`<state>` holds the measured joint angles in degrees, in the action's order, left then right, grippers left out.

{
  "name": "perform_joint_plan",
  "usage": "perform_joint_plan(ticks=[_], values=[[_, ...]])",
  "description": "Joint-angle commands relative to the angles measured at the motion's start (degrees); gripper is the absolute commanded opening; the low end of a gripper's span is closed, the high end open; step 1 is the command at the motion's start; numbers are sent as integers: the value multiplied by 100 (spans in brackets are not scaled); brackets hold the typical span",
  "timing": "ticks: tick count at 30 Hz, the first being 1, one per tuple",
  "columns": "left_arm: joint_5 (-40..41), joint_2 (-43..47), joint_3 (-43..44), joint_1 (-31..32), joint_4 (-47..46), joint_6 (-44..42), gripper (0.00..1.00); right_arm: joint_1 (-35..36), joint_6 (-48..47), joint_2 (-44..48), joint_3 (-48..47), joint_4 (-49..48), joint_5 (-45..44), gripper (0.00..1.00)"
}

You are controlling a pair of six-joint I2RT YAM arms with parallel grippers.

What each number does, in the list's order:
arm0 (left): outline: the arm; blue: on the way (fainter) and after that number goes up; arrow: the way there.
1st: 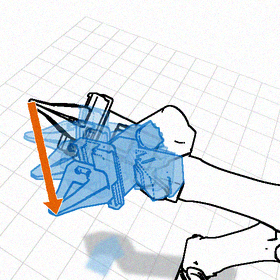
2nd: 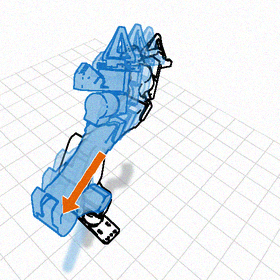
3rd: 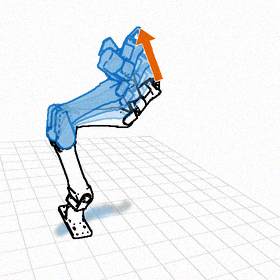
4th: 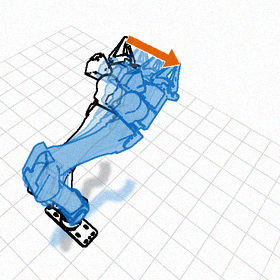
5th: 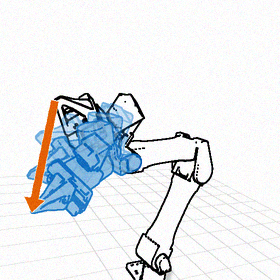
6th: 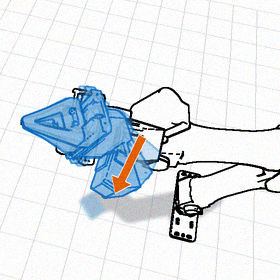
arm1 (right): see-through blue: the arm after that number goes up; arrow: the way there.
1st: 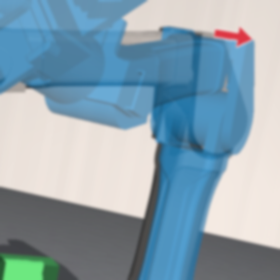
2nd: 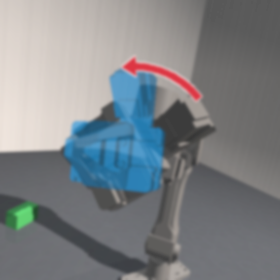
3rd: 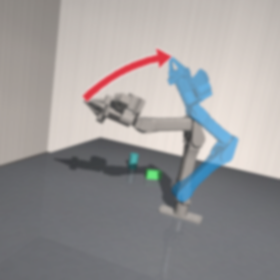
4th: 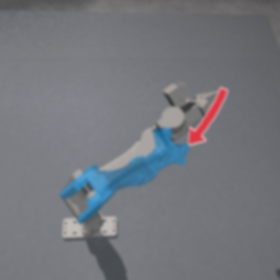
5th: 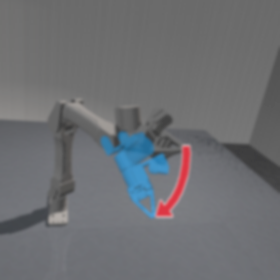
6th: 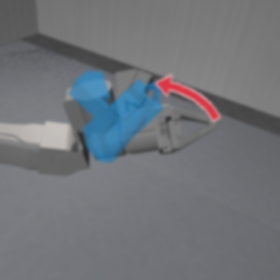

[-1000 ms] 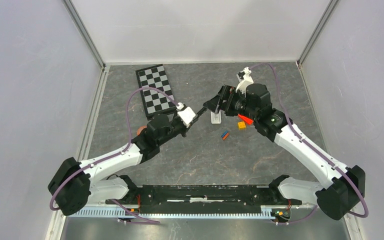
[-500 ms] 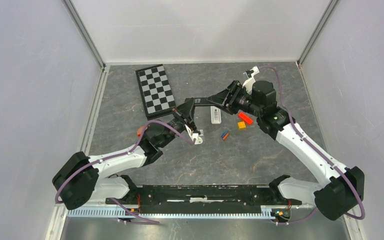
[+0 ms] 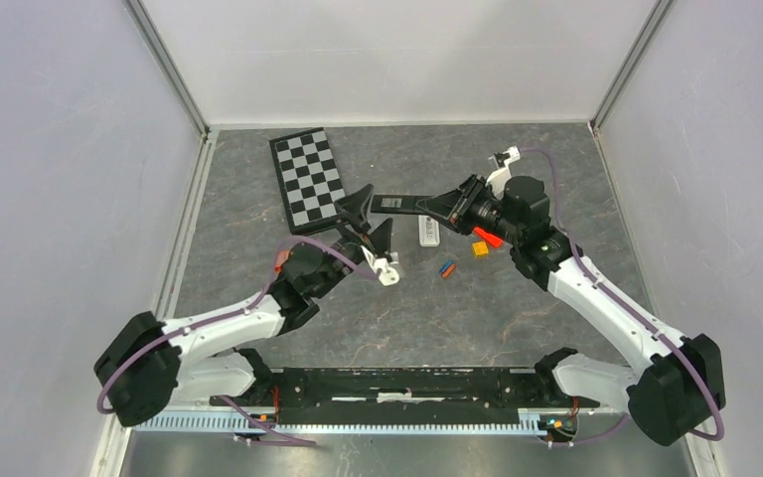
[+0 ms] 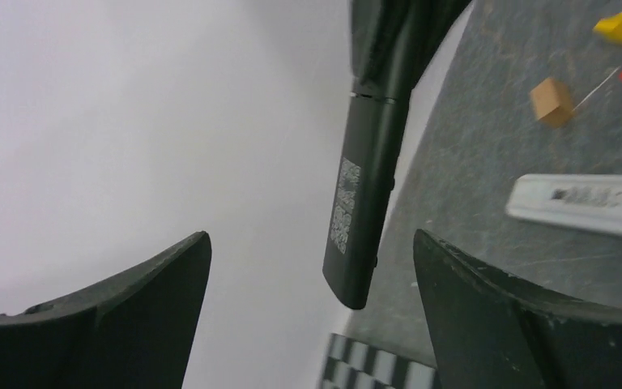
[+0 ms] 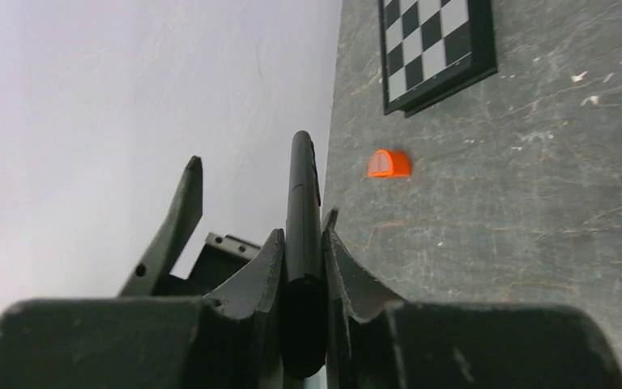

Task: Load the batteries into the remote control
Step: Adjust the remote control.

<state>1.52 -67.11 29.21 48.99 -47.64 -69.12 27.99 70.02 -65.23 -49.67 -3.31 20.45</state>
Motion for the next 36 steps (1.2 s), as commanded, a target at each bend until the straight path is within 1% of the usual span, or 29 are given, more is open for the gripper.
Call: perform_joint_plan(ticks=[1, 3, 4, 6, 8, 9, 12, 14, 16, 19, 21, 22, 24, 27, 31, 34, 36], values=[[294, 710, 553, 75, 1275, 2952, 100, -30, -155, 260, 267, -829, -488, 0], [574, 836, 904, 73, 2081, 4377, 100, -30, -273, 337, 313, -908, -764, 0], [946, 875, 1074, 75, 2389, 5093, 100, -32, -331, 370, 334, -1001, -878, 0], [1451, 925, 1401, 73, 3045, 6229, 100, -30, -485, 469, 421, -1388, -1024, 0], [1593, 993, 1656, 69, 3785, 7211, 100, -30, -622, 551, 447, -1582, -1124, 0], [1480, 1031, 1807, 56, 4182, 7736, 100, -30, -680, 585, 445, -1638, -1142, 0], [610, 980, 2421, -27, 5252, 8609, 100, -27, -785, 717, 482, -1860, -1126, 0], [151, 883, 2766, -159, 5629, 9457, 100, -33, -813, 808, 600, -2203, -1031, 0], [-651, 831, 2848, -407, 5500, 10163, 100, -30, -752, 887, 760, -2648, -874, 0], [-1779, 814, 2582, -939, 4486, 11423, 100, -26, -570, 946, 973, -3227, -564, 0], [-2437, 755, 2239, -1259, 3360, 12474, 98, -22, -420, 1022, 1176, -3574, -435, 0], [-2681, 687, 2068, -1338, 2671, 12854, 97, -16, -325, 1056, 1288, -3803, -379, 0], [-3039, 467, 1940, -1370, 1678, 13411, 97, -17, -229, 1059, 1371, -4031, -213, 0], [-3182, 224, 1977, -1375, 1094, 13818, 95, 45, -148, 999, 1391, -4248, -59, 0], [-2969, 156, 1977, -1374, 968, 13976, 90, 198, -45, 922, 1513, -4632, -103, 0], [-2882, 160, 1956, -1375, 749, 14063, 81, 348, -27, 771, 1525, -4690, -168, 0], [-2881, 135, 1967, -1370, 726, 14110, 73, 429, 55, 624, 1539, -4825, -191, 0]])
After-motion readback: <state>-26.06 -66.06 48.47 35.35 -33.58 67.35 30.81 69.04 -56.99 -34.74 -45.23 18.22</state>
